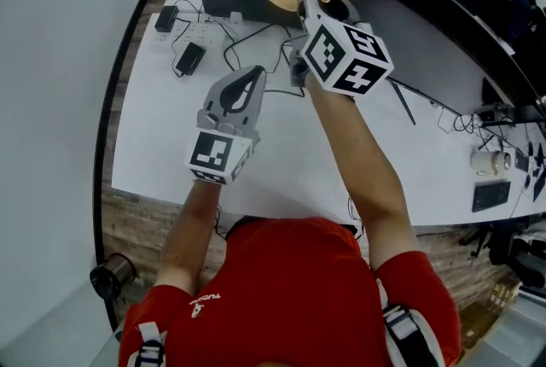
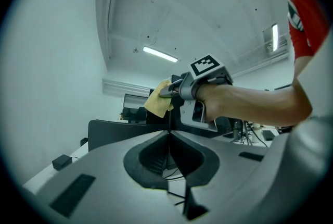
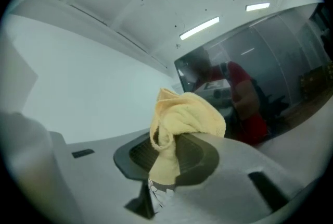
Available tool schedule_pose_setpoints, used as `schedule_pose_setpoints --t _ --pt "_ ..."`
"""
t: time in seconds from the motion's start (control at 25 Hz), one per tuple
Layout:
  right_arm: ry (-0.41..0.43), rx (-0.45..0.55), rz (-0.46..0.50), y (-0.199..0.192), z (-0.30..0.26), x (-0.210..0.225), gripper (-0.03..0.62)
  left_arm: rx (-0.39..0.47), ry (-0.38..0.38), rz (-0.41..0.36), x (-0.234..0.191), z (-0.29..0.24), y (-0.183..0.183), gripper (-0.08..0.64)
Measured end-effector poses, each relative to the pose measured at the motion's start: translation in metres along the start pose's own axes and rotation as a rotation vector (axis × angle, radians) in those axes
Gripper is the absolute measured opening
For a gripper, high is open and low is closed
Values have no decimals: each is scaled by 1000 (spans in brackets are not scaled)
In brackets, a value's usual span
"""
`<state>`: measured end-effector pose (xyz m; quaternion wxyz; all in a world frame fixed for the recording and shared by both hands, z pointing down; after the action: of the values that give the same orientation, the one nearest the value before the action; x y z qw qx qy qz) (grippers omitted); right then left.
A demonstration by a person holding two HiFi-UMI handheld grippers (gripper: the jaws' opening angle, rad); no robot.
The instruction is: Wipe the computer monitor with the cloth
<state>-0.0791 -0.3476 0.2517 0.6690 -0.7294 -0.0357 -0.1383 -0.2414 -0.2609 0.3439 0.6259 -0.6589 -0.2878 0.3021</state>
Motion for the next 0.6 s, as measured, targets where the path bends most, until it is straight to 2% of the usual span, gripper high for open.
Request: schedule_pose_setpoints --t 0.6 --pt "25 109 20 71 8 -19 72 21 -30 -20 4 -3 22 9"
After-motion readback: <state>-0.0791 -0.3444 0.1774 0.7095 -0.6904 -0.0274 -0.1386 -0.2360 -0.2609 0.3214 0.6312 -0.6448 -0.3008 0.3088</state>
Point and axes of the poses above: the fingertips, and each gripper's own axes: z backward along the fingers, x to its right, y out of its top, the point moved 7 cm from there along z, backward along the fingers, and after that the axes turned 5 degrees about -x, right-handed, at the moved point
